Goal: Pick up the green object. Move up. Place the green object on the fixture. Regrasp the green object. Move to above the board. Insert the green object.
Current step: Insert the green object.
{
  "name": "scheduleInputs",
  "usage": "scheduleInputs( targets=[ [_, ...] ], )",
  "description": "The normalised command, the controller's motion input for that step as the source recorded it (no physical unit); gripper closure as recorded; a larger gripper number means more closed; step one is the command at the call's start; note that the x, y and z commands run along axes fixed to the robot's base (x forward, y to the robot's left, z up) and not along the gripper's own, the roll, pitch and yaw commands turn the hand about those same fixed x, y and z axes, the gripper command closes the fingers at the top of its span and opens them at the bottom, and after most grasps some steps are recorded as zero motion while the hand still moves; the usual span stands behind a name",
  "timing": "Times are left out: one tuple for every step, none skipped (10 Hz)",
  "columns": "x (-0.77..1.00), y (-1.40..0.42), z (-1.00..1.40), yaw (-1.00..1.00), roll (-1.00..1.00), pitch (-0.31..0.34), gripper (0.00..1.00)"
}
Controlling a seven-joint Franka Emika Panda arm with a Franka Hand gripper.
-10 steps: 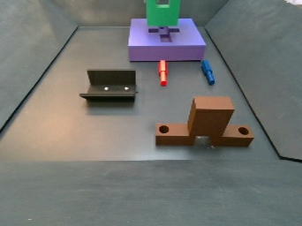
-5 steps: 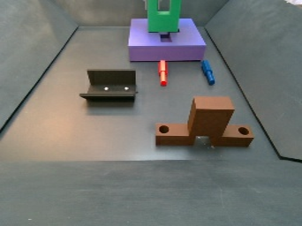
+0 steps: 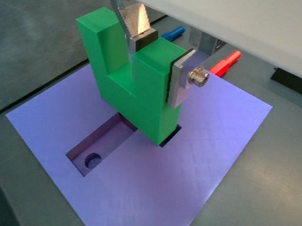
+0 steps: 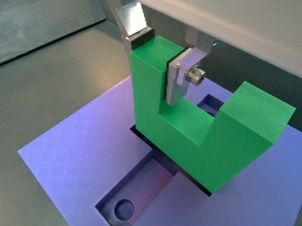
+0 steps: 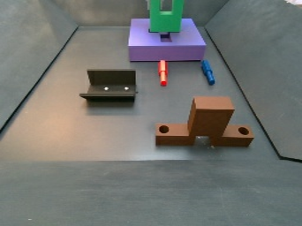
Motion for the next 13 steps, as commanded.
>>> scheduleInputs(
  targets=[
    [0.17,0.00,-0.06,0.06,0.07,0.000,1.00],
    [0.00,0.00,-0.10,0.00,0.09,0.000,1.00],
    [0.05,0.00,-0.06,0.00,0.10,0.000,1.00],
    [0.04,0.00,-0.11,0.01,0.14,0.000,1.00],
    [-0.01,0.00,-0.24,0.03,0.15,-0.031,1.00],
    [-0.09,0.00,-0.46,0.05,0.14,-0.097,1.00],
    [-0.01,-0.02,-0.56,0.04,0.10,-0.084,1.00],
    [0.00,-0.09,-0.65,0.00,0.07,-0.071,1.00],
    [0.00,-0.11,-0.74,0.00,0.05,-0.070,1.00],
    [0.00,-0.09,-0.96,0.00,0.05,-0.063,1.00],
    [0.00,-0.03,-1.00,0.00,0.01,-0.023,1.00],
    [-0.01,-0.03,-1.00,0.00,0.00,-0.016,1.00],
    [0.00,0.00,-0.88,0.00,0.05,0.004,1.00]
  ],
)
